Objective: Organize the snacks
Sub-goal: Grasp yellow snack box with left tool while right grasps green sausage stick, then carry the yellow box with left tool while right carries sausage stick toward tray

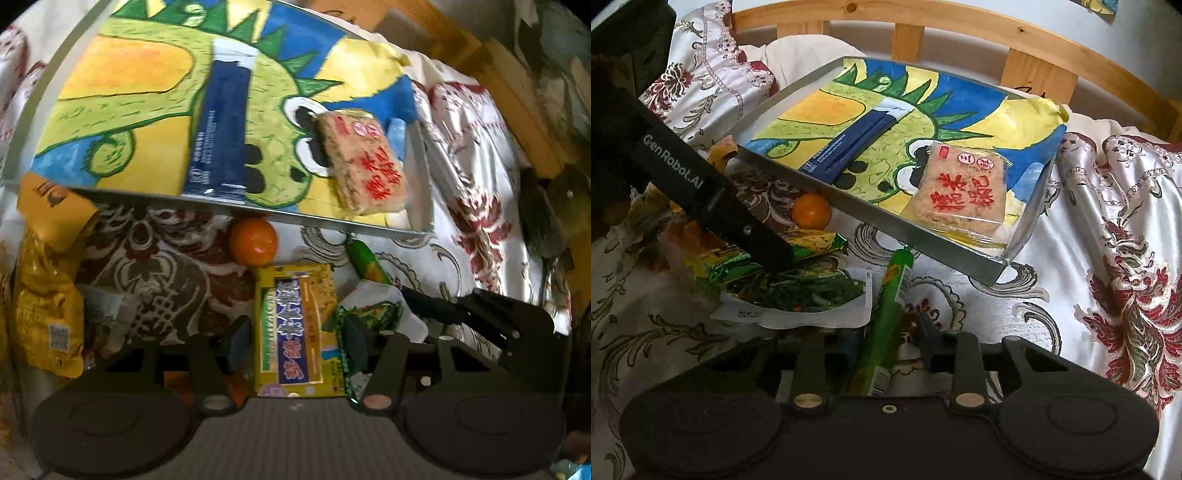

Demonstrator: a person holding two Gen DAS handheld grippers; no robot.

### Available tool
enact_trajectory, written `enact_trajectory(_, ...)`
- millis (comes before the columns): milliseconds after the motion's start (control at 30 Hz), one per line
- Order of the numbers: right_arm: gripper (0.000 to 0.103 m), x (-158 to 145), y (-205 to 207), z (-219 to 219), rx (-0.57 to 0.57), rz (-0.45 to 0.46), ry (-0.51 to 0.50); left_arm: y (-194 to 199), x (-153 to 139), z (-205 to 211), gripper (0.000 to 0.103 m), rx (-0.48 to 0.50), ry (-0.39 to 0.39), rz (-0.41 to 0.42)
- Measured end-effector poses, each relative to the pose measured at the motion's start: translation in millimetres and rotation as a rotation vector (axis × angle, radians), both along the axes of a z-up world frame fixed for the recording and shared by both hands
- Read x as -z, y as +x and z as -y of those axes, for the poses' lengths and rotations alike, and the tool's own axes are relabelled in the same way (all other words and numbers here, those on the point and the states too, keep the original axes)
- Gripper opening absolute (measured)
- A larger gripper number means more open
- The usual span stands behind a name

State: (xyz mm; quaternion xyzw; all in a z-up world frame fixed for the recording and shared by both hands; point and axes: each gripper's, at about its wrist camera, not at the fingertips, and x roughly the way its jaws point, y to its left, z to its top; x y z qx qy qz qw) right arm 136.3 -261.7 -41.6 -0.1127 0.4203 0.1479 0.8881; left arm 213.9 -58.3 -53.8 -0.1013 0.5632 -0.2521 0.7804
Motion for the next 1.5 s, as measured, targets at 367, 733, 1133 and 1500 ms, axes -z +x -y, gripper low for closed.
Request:
enact_trajectory(367,0.023,-2.9,-4.1,-3.9,-0.024,0.006,-0.028,8.0,1.7,4.4,0.054,0.049,0.016,-0.015)
enact_trajectory(733,0.018,-9.2,-19.4,-6.1,-0.083,0.047,-0.123,-12.3,-11.7,-2.6,0.052,0.052,0.021,0.017)
enact_trajectory(1133,0.018,-15.2,-40.2,-9.9,-0.178,0.154,-0.293,-37.6,-29.8,3.6,0.052,0.077,0.048,0.096)
enact_trajectory(1500,0.018,-39.6,-31.1,-4.8,-0.163,0.27,-0.303,-33.6,-55.7,-0.7,0.052,-0.015,0.034,0.196)
